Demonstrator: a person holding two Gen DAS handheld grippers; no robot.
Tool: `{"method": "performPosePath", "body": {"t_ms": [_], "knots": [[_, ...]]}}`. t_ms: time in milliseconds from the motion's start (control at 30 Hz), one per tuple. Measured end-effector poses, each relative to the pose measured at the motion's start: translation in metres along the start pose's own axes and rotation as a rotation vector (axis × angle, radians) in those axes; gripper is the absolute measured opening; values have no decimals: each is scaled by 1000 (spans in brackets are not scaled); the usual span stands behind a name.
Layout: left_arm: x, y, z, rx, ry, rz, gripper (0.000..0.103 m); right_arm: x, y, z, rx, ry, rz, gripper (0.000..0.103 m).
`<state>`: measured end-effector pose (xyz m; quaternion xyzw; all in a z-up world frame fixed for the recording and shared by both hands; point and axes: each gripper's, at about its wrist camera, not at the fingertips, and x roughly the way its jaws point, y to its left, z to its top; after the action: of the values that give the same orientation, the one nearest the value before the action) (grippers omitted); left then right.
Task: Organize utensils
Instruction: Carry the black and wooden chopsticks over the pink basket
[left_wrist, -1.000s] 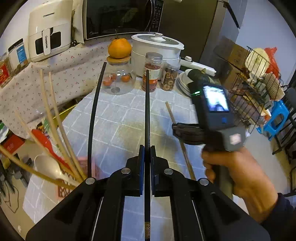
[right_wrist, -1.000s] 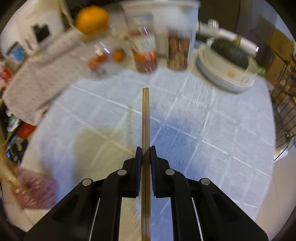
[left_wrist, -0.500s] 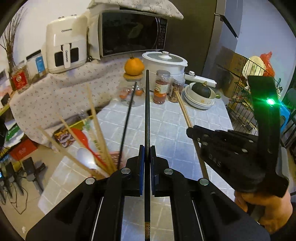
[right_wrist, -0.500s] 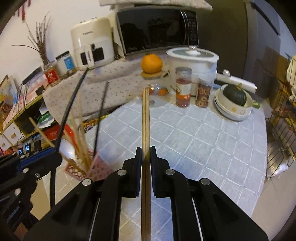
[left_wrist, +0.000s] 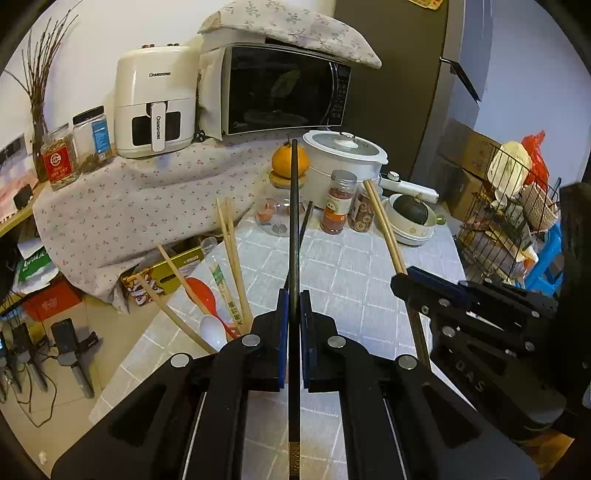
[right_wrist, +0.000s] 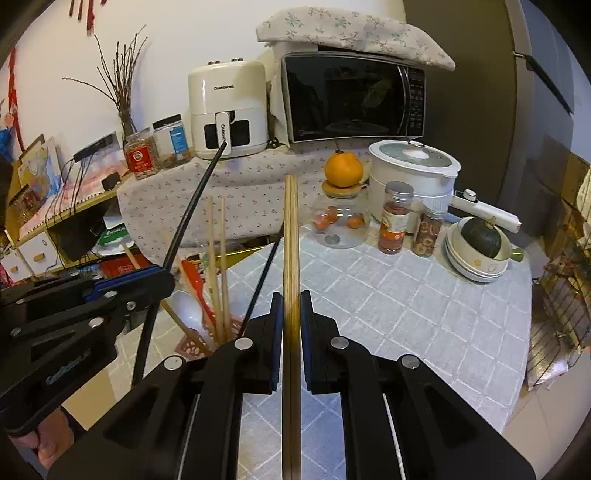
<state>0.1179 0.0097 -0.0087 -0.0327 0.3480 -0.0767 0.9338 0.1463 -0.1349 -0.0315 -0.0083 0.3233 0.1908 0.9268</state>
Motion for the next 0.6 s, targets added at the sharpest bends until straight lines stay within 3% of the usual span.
{"method": "performPosePath", "body": {"t_ms": [267, 600], "knots": [[6, 8, 0, -19, 2, -7, 5, -3, 0, 2, 13, -26, 13, 9], [4, 29, 13, -42, -158, -19, 5, -5, 6, 6, 68, -170, 118, 10]]}}
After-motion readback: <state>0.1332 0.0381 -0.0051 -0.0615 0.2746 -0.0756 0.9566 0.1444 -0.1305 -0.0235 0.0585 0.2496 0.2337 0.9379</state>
